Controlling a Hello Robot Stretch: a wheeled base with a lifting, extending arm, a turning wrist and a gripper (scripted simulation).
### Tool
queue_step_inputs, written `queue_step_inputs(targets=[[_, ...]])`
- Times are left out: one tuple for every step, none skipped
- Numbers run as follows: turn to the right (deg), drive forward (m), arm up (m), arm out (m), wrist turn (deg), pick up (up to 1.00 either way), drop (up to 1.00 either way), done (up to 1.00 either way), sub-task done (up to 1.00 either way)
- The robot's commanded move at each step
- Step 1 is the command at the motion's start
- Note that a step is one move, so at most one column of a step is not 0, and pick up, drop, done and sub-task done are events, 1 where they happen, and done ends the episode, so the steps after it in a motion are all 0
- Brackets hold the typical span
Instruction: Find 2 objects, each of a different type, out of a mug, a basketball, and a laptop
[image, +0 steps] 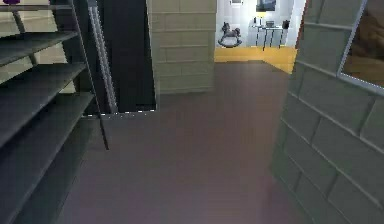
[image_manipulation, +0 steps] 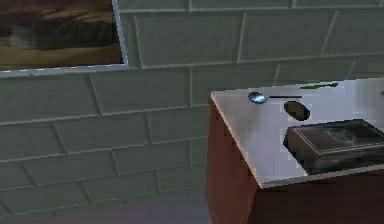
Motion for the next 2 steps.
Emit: queue_step_inputs(targets=[[0.0,1.0,0.0,0.0,0.0,0.0,0.0,0.0,0.0],[0.0,0.75,0.0,0.0,0.0,0.0,0.0,0.0,0.0]])
